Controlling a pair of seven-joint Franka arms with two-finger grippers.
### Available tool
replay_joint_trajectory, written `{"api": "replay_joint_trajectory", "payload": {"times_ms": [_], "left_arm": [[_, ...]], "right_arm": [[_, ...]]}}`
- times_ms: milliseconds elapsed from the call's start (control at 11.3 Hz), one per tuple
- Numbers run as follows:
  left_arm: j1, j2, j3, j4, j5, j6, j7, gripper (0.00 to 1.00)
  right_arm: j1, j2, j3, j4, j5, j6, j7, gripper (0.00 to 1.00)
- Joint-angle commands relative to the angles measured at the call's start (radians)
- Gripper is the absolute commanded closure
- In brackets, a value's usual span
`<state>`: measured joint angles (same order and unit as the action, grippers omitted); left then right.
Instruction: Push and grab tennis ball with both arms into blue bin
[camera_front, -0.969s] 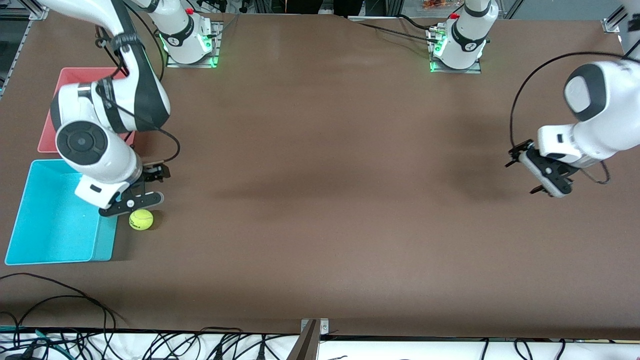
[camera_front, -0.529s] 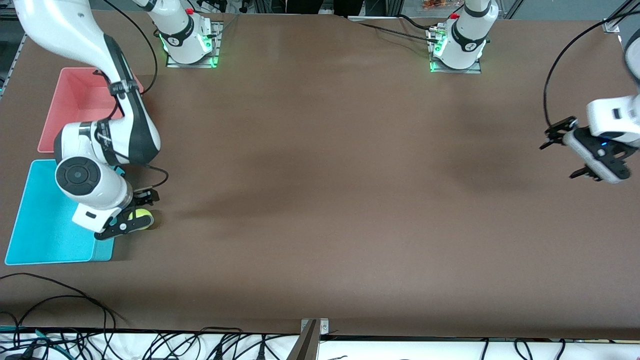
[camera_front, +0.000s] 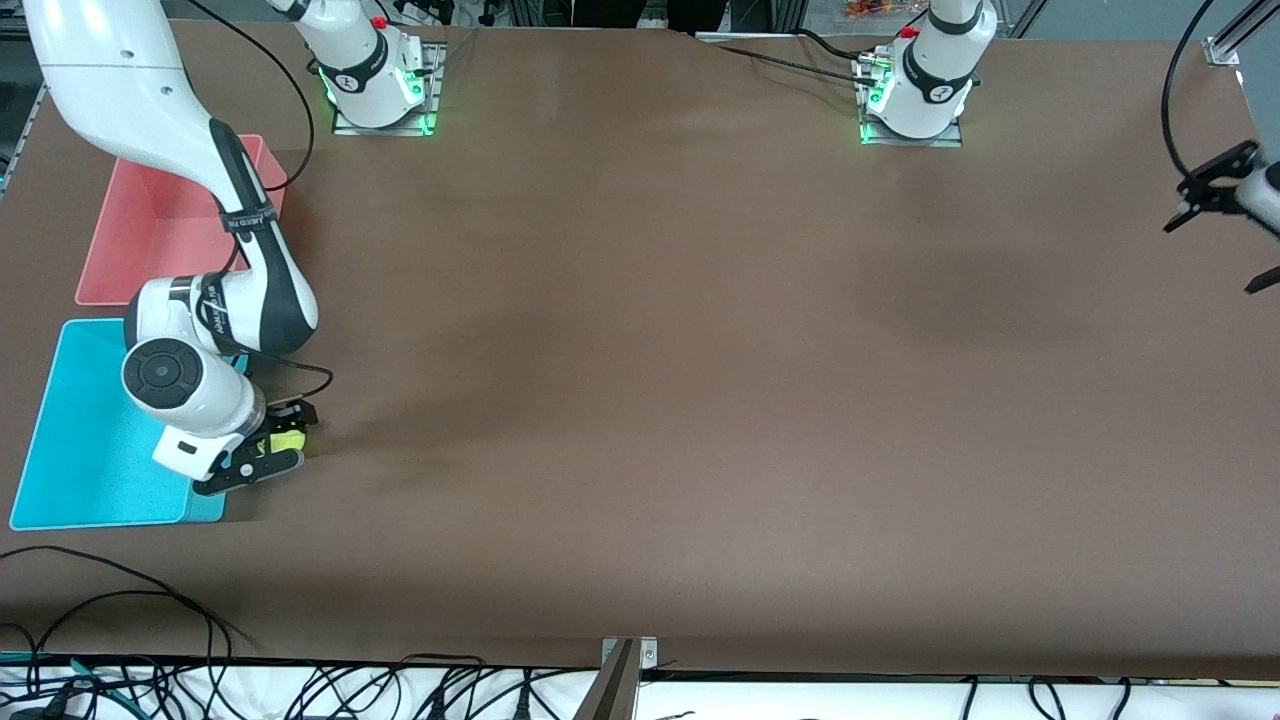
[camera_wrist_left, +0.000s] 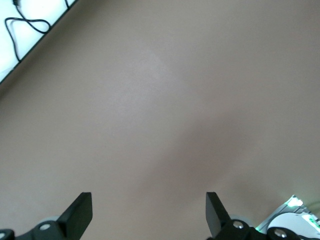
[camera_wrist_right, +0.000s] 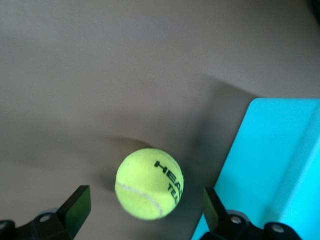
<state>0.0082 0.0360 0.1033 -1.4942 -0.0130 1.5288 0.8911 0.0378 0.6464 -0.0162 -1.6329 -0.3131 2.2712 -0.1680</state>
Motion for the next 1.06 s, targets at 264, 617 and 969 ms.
{"api": "replay_joint_trajectory", "payload": {"times_ms": [264, 617, 969], "left_arm": [[-0.042, -0.044, -0.034, 0.032, 0.015, -0.119, -0.481, 0.00], [-0.065, -0.038, -0.034, 0.032, 0.015, -0.121, -0.552, 0.00], [-0.068, -0.038, -0.051, 0.032, 0.015, -0.124, -0.684, 0.00]], "right_arm": [[-0.041, 0.052, 0.010, -0.051, -0.020, 0.136, -0.004, 0.16], [-0.039, 0.055, 0.010, -0.045, -0.020, 0.128, 0.007, 0.66], [-0.035, -0.036, 0.019, 0.020, -0.001, -0.132, -0.001, 0.66]]}}
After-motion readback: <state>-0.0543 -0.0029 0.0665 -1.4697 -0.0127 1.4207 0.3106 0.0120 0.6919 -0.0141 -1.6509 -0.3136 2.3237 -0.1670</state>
